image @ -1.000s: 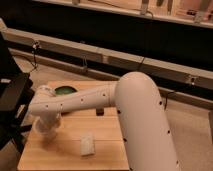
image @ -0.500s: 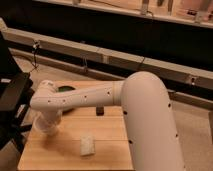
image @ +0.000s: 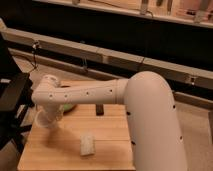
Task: Pick up the ceramic cup
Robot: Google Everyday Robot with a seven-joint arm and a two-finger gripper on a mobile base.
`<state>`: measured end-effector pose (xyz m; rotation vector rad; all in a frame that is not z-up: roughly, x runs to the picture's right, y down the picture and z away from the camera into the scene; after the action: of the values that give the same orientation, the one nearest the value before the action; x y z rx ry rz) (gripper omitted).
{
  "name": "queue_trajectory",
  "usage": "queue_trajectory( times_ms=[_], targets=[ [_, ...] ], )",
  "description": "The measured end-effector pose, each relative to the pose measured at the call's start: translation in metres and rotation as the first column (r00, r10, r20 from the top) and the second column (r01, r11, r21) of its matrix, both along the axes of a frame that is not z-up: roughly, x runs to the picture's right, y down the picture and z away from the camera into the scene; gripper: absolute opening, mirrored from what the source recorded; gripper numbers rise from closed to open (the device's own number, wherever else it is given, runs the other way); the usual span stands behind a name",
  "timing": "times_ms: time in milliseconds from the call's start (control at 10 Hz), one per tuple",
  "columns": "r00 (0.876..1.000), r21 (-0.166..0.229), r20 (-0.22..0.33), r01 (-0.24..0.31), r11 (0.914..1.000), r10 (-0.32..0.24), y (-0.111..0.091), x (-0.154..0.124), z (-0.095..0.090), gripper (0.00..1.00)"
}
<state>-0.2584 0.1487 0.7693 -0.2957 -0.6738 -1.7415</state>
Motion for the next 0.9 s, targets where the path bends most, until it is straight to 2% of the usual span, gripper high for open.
queue_trajectory(
  times_ms=[900],
  targets=[
    [1.0, 0.007, 0.001, 0.005, 1.0, -0.005, -0.029, 0.003, -0.013, 0.04]
  ],
)
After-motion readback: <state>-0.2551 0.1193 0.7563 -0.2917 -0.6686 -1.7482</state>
